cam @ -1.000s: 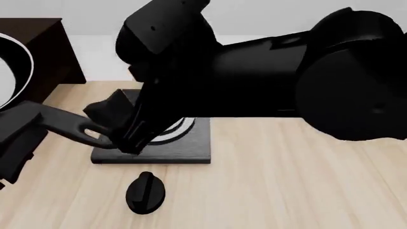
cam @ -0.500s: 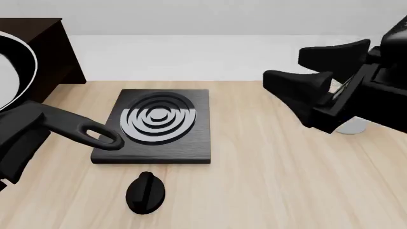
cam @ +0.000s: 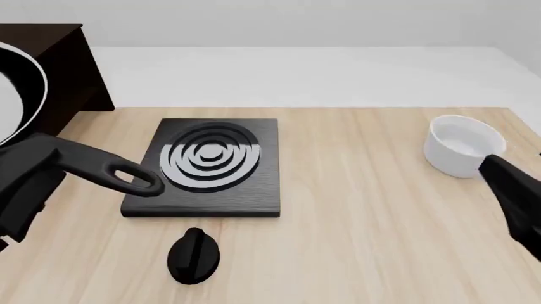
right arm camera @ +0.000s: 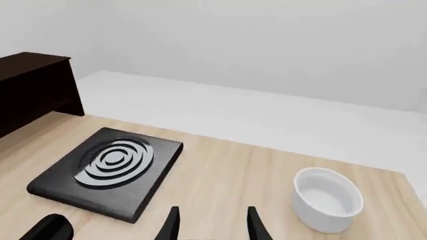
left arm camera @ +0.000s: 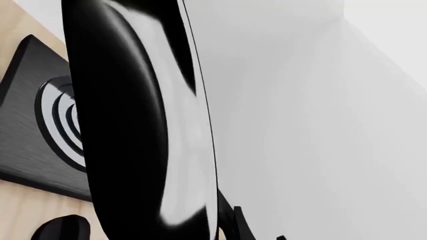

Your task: Put the frying pan on the cabinet shelf.

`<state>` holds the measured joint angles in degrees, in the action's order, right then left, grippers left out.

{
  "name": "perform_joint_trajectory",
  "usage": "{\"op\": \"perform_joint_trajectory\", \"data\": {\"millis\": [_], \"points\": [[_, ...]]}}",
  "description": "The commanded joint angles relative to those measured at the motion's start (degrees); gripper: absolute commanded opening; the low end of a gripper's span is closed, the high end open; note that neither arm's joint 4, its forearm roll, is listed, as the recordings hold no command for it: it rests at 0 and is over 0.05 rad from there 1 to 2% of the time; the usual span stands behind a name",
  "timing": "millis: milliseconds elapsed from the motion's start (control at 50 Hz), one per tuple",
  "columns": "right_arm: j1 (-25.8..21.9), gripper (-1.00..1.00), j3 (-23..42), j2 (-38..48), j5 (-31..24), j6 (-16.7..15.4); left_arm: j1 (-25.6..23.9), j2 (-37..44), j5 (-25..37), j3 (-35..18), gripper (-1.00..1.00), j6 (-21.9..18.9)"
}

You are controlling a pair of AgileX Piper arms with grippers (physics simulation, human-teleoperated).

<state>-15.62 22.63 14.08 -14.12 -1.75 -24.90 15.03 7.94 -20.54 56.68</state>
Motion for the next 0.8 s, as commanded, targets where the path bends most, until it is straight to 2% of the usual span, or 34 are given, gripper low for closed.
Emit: {"op": "perform_joint_trajectory", "data": {"millis": [20,60,100,160,180,220,260,360,380,520,620,640,700,800], "points": [[4.97,1.0,-4.07,-4.85,0.45,1.53,0.11,0.24,-1.09,-0.34,-1.0,-1.59],[4.35,1.0,-4.66,-4.02,1.07,2.2,-0.02,0.58,-1.0,-0.71,-1.0,-1.68],[3.19,1.0,-4.94,-3.62,1.66,1.56,-0.01,1.42,-1.5,-1.09,-1.0,-1.67],[4.27,1.0,-3.57,-4.56,0.26,1.09,0.16,3.04,-2.17,-2.23,-1.0,-2.16],[3.93,1.0,-3.05,-4.55,0.03,0.08,0.44,3.42,-2.46,-2.69,-1.0,-1.94],[3.69,1.0,-2.37,-4.08,-0.2,0.41,0.52,4.18,-2.88,-3.63,-1.0,-1.74],[4.09,1.0,-3.38,-5.45,0.05,0.9,1.08,5.31,-3.85,-4.52,-1.0,-1.44],[3.65,1.0,-5.07,-5.7,1.65,-0.48,1.67,8.54,-7.18,-6.4,-1.0,0.31],[3.69,1.0,-5.08,-5.67,1.79,-0.05,2.45,9.67,-8.91,-6.23,-1.0,1.82],[3.45,1.0,-4.11,-5.52,0.26,-0.77,4.35,18.15,-11.85,-10.75,-1.0,-0.79],[3.38,1.0,-4.37,-5.49,0.27,-1.42,5.48,24.26,-15.87,-13.58,-1.0,1.56],[3.29,1.0,-4.39,-5.39,0.26,-1.38,6.3,25.49,-17.74,-13.48,-1.0,3.37],[3.33,1.0,-4.95,-4.95,0.99,-1.04,7.45,29.12,-16.48,-17.88,-1.0,1.16],[3.19,1.0,-5.69,-4.47,1.57,-0.85,9.4,34.65,-17.7,-22.02,-1.0,2.22]]}}
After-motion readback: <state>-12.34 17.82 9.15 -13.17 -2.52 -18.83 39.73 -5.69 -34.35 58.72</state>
